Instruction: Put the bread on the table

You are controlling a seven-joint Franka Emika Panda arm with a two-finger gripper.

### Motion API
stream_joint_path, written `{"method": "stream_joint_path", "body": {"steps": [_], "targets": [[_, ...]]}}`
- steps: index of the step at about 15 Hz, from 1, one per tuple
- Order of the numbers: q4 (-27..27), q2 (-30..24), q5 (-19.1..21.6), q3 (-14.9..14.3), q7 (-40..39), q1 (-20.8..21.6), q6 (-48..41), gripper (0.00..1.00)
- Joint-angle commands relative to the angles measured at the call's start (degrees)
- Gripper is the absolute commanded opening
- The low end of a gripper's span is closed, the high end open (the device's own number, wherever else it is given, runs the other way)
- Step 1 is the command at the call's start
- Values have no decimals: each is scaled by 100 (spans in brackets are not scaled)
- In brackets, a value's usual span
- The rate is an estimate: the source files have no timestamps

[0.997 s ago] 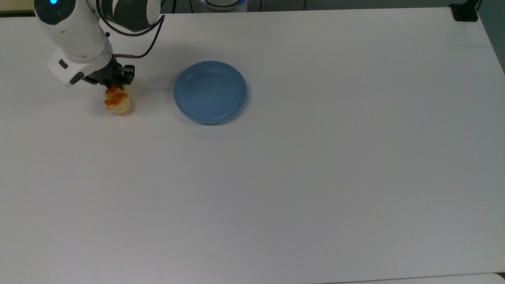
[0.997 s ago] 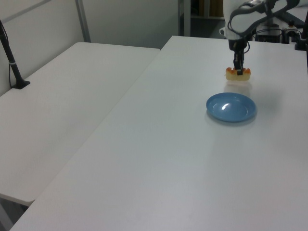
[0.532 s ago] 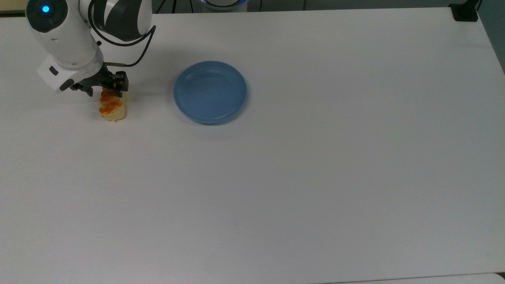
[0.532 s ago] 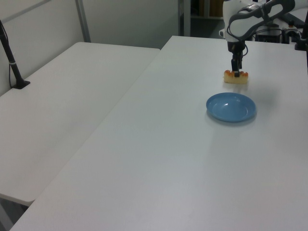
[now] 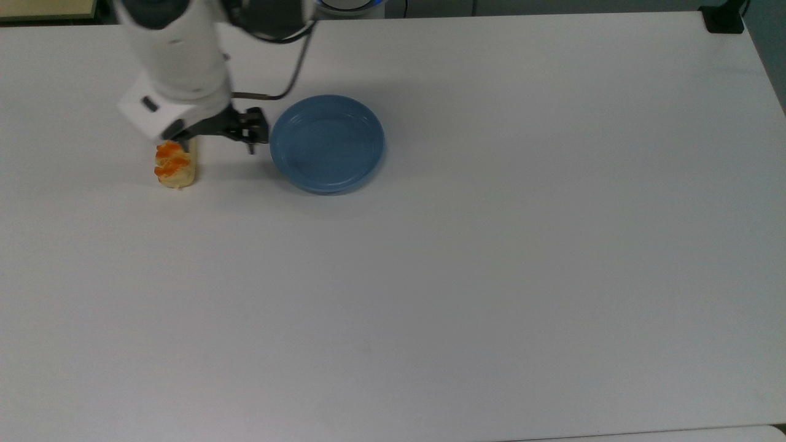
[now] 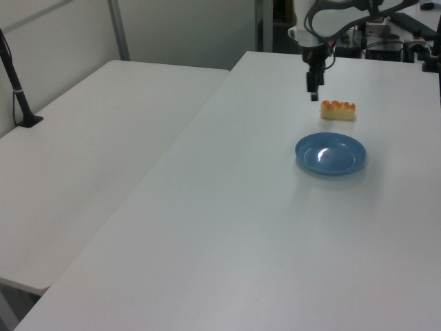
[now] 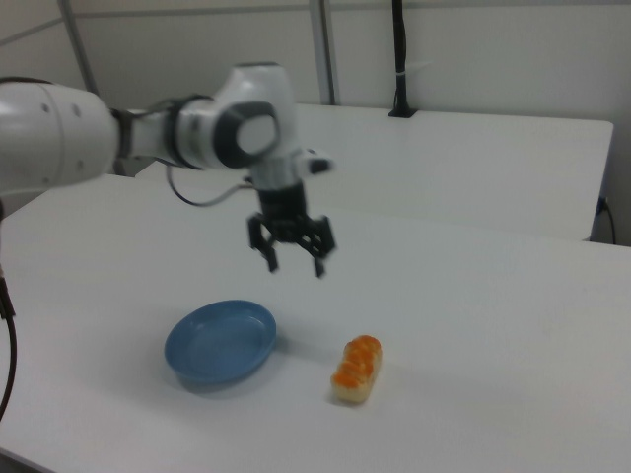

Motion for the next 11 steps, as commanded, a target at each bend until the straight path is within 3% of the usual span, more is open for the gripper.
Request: {"method": "stream_joint_path", "body": {"steps": [1, 5, 7, 11], "targets": [[-95, -771, -23, -69, 1201, 832, -552, 100], [-113, -1431, 108, -78, 1379, 1369, -1097, 100], [-95, -1546, 511, -104, 1527, 1405, -1203, 100], [-113, -1643, 549, -122, 1695, 1362, -1274, 100]]}}
